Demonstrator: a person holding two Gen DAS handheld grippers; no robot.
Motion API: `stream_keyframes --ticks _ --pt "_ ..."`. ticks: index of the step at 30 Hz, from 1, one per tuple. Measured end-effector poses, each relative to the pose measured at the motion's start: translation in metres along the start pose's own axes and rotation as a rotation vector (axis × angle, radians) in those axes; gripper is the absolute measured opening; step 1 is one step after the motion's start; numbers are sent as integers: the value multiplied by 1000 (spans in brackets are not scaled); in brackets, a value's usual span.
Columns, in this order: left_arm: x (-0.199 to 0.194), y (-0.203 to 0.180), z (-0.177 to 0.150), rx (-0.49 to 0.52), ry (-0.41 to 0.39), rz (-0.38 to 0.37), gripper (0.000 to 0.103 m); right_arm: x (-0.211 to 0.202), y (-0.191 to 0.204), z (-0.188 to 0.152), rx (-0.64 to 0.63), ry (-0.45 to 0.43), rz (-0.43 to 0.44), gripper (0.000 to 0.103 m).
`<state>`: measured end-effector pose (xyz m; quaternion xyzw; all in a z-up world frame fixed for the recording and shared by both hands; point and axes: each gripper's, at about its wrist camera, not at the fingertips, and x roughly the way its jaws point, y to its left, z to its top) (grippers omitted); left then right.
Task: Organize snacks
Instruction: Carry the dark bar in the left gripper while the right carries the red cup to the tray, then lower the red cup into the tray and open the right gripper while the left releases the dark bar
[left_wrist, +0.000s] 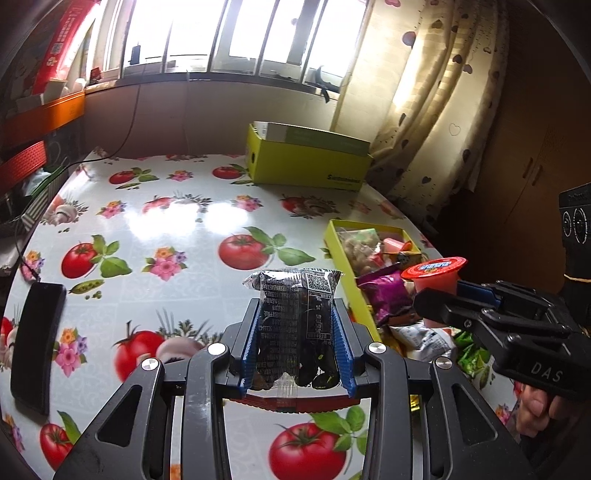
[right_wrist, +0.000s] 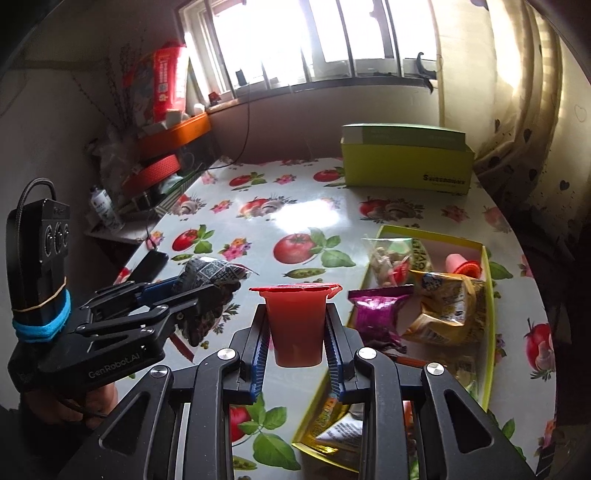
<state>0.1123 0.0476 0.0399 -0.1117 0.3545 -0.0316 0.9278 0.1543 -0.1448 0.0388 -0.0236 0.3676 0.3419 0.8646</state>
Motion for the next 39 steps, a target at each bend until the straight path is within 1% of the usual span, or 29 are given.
stream_keyframes --ticks 13,19,25,33,36,39 --pt "14 -36 9 58 13 -75 37 -20 -61 -13 105 -17 -99 25" --pt "21 -51 10 81 22 -98 37 -17 -88 -21 147 7 -141 26" --pt "28 -62 10 101 34 -115 37 -4 -101 -29 169 53 -157 26" --pt "37 -70 10 113 49 -125 37 12 -115 -36 203 108 -153 28" --pt "40 -72 10 117 55 -131 37 11 -115 -36 199 108 -155 32" --pt "44 -75 10 122 60 -138 37 3 -114 -34 193 89 -158 33"
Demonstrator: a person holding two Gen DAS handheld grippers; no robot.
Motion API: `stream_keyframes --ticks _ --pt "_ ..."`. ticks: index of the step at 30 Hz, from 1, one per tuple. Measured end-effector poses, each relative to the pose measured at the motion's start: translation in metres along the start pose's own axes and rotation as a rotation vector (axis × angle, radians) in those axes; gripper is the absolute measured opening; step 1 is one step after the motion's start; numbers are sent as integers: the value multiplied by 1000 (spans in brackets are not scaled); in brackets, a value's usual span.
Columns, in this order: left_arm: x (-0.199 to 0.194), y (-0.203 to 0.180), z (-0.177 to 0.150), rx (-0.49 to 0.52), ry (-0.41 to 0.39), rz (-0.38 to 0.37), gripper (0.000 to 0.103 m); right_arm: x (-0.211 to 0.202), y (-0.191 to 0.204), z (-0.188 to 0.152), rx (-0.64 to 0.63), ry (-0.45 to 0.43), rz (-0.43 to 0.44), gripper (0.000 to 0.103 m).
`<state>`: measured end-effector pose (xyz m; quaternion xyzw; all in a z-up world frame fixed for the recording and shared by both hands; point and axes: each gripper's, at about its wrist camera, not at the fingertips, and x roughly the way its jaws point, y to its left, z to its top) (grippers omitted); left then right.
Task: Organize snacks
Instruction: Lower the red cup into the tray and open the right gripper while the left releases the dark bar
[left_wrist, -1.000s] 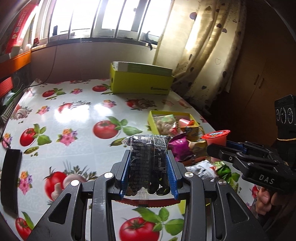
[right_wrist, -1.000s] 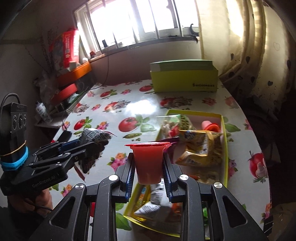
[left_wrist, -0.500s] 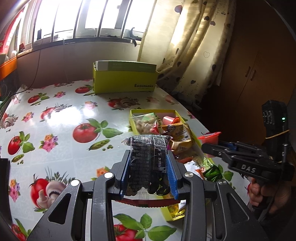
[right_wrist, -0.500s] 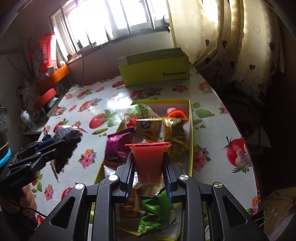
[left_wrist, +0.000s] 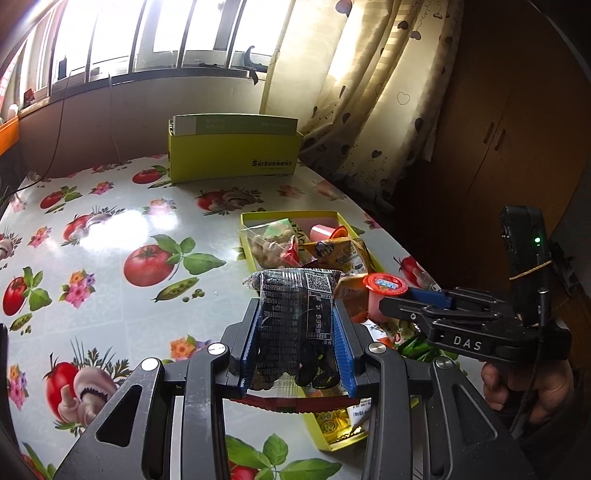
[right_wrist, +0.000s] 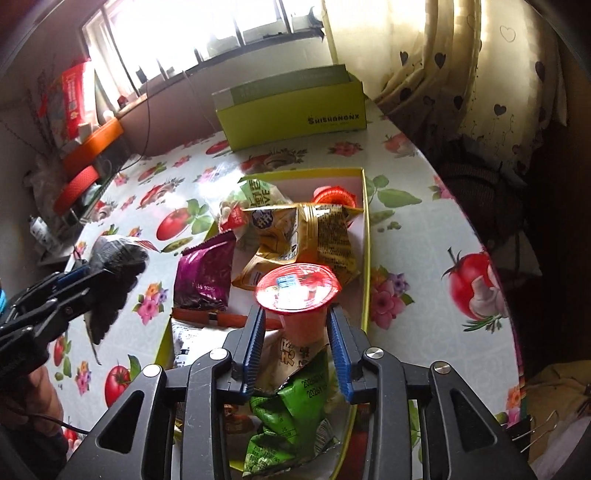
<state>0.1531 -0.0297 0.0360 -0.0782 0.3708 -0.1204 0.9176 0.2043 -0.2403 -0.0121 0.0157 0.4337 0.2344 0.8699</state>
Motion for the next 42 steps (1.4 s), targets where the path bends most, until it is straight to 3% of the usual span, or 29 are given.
stream_keyframes --ticks 27,42 --pt "47 -34 15 60 55 -63 37 -24 -3 -1 -1 -54 18 34" --pt "59 -39 19 76 45 -96 39 -24 -5 -2 0 -53 18 34"
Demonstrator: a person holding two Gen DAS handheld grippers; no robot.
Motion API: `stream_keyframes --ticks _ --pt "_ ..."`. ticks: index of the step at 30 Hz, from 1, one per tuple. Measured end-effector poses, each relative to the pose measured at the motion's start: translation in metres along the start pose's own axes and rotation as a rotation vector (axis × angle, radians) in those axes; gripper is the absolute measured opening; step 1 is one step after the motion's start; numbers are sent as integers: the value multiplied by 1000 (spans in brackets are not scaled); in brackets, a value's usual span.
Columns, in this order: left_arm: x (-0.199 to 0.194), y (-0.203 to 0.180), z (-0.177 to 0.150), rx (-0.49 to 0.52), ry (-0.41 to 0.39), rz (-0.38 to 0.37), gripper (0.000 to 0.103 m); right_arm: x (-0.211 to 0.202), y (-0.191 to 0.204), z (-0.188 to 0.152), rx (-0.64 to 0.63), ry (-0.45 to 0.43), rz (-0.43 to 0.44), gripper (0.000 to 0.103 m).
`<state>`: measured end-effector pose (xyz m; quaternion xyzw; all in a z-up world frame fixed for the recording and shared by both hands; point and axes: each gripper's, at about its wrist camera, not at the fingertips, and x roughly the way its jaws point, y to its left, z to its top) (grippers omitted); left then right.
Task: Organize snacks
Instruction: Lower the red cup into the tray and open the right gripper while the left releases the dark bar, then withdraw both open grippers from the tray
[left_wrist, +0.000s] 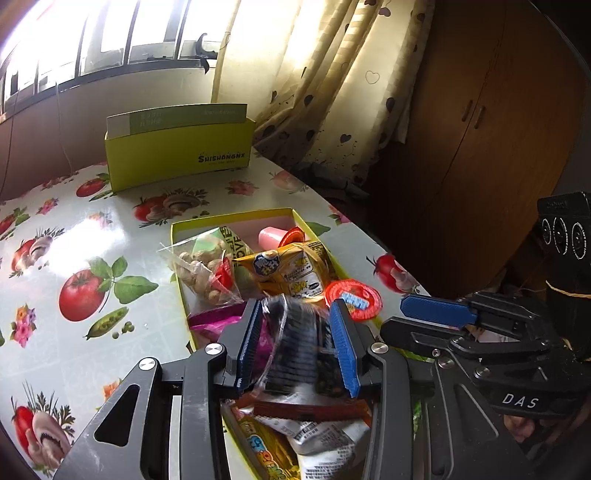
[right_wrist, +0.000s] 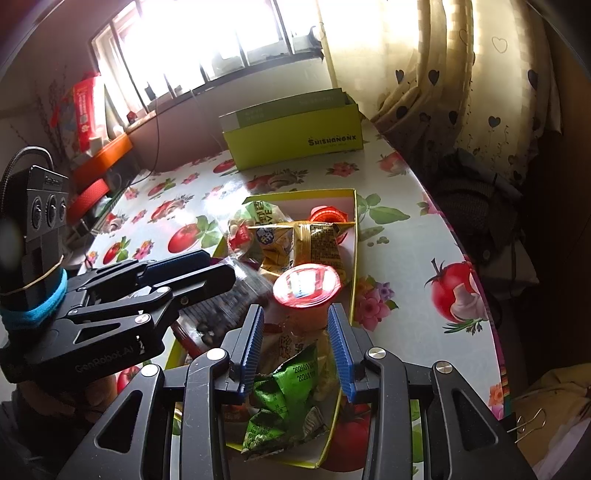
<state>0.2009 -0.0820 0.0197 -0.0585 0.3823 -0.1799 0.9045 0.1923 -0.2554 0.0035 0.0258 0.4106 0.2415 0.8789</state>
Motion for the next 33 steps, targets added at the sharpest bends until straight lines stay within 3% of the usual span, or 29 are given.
stream_keyframes --ticks 5,11,13,16,24,33 --pt "-2 2 -2 -9 -1 -1 39 -2 0 -2 1 -5 3 34" --pt "-10 10 -6 -22 -15 58 39 -5 -4 -4 22 -14 1 34" --pt "-12 14 -7 -29 -15 73 33 -6 -5 -5 25 -14 -2 34" --pt "-12 19 -11 -36 -2 102 32 -6 -6 -6 23 -11 -1 34" --pt "6 7 -21 7 79 76 27 3 -2 -11 3 21 -3 32" --pt "-4 9 -19 -12 50 67 27 0 -1 -12 5 16 2 32"
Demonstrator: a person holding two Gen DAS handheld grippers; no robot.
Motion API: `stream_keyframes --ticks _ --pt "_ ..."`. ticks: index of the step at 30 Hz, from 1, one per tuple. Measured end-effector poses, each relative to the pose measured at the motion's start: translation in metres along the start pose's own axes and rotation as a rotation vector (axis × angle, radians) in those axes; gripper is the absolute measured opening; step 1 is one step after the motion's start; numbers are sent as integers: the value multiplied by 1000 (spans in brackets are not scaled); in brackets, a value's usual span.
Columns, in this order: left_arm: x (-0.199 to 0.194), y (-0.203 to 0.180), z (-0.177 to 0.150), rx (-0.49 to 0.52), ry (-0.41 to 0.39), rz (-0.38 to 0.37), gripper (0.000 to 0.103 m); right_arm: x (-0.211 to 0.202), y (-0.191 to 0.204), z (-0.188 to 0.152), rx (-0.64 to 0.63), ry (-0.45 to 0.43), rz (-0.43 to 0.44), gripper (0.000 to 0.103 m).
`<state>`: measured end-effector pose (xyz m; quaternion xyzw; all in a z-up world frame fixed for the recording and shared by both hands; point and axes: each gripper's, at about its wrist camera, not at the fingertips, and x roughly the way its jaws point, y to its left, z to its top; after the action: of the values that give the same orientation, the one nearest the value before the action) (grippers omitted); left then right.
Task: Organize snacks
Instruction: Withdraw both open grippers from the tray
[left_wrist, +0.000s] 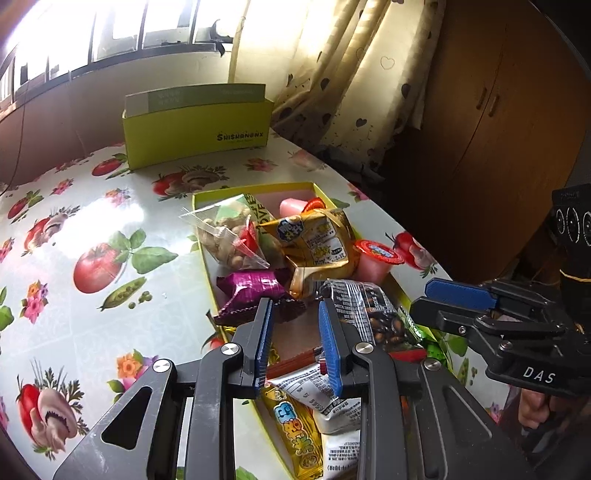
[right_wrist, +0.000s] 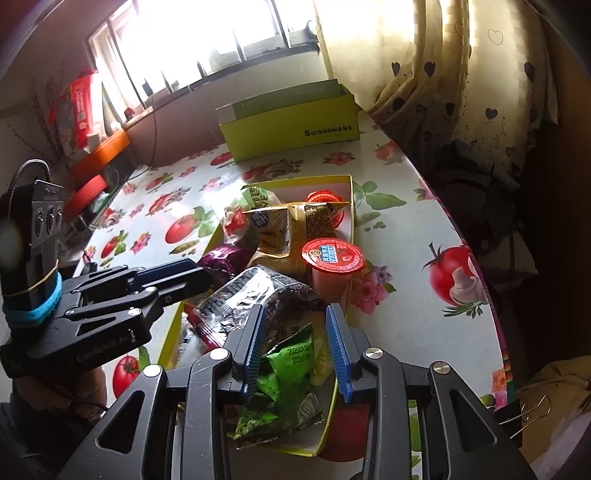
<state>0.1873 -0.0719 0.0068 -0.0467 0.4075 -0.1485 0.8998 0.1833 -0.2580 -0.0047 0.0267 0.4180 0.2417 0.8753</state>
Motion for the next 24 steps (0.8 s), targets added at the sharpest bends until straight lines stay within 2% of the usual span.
stream_keyframes --ticks 18,20,24 --pt "-42 -1 -19 -14 -39 38 27 -23 35 -13 -65 -49 9 33" --pt "-46 -1 -22 -18 -40 42 28 -24 40 -16 -68 -45 4 33" --pt "-54 0 -29 -30 -44 46 37 -25 52 -25 -83 -32 2 35"
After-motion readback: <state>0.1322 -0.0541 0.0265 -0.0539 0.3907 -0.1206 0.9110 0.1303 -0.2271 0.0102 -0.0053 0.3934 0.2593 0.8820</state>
